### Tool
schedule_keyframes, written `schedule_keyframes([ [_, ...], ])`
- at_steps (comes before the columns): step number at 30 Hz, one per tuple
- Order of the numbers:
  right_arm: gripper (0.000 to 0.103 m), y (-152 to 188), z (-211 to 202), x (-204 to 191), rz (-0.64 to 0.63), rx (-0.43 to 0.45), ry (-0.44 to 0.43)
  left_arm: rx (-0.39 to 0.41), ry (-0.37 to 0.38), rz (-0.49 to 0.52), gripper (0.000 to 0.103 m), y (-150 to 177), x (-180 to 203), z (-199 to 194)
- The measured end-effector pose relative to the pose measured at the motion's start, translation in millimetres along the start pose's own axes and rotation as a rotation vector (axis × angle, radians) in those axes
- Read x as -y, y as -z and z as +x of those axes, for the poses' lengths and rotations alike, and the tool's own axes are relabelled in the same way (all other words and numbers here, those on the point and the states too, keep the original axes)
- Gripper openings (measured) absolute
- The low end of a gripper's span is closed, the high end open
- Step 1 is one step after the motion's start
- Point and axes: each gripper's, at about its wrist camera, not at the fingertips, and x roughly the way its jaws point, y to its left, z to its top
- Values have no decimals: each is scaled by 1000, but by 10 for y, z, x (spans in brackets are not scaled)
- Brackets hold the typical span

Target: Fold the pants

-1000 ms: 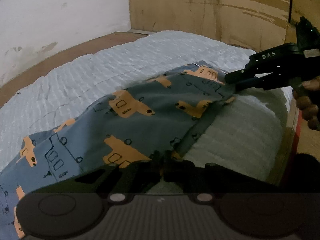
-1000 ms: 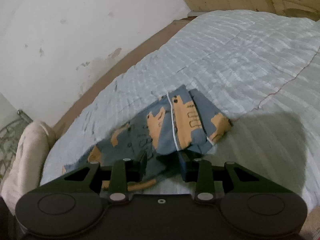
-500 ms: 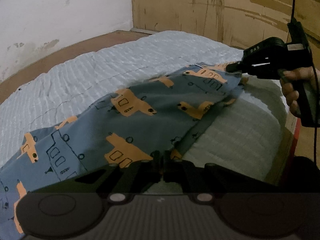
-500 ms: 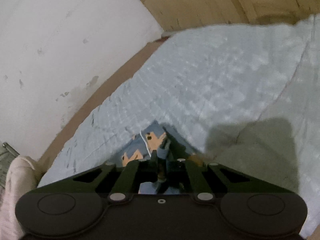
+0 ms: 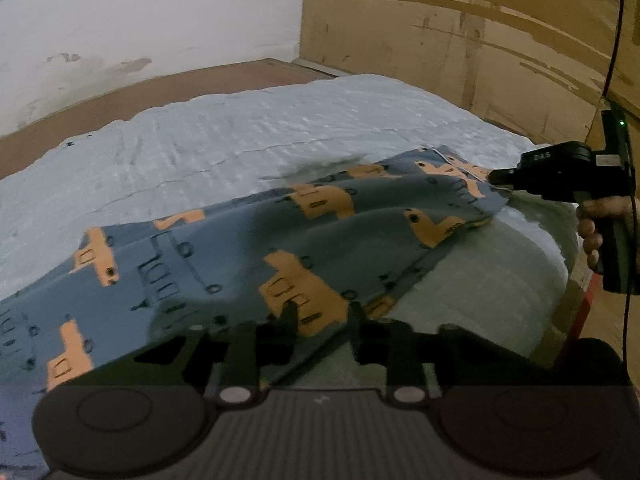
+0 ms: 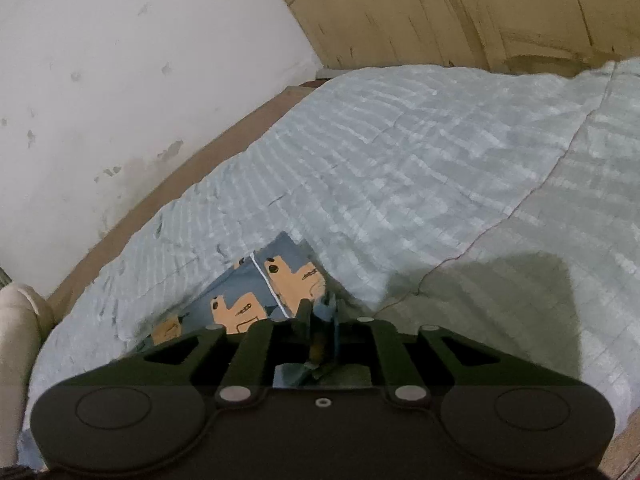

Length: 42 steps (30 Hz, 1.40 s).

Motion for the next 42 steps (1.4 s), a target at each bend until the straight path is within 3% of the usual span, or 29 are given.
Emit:
schedule_keyframes([
  [2,27,-1,-43,-37,-24,5,12,5,-9,-18,41,35,-60,-68],
  [4,52,24,-121,-73,-48,13,23,19,-22,-42,53,81,-122,-147],
  [5,59,49,-139,-114,-67,18,24,26,-33,-54,61,108,-157,-191],
  [7,80,125,-214,-214,-122,25,13,34,-58,-71,68,159,-213,-263],
  [9,89,220,-263,-339,-182,17,-1,36,-88,-85,80,218,-270,-341],
  [12,100,396,-331,-567,-284,17,-32,52,-137,-110,90,314,-358,-473],
  [18,102,741,-316,-1180,-527,13,-77,73,-257,-208,95,461,-641,-738],
  [27,102,1135,-143,-2058,-669,-35,-256,128,-510,-392,98,821,-1400,-1288],
  [30,102,1275,-78,-2363,-722,-59,-308,126,-556,-453,98,930,-1695,-1367],
  [35,102,1460,12,-2783,-784,-105,-370,142,-528,-591,98,1085,-2140,-1357],
  [40,102,1567,49,-3024,-835,-134,-402,172,-425,-684,96,1148,-2441,-1288],
  [42,102,1593,45,-3069,-844,-140,-403,166,-390,-702,78,1143,-2512,-1220],
])
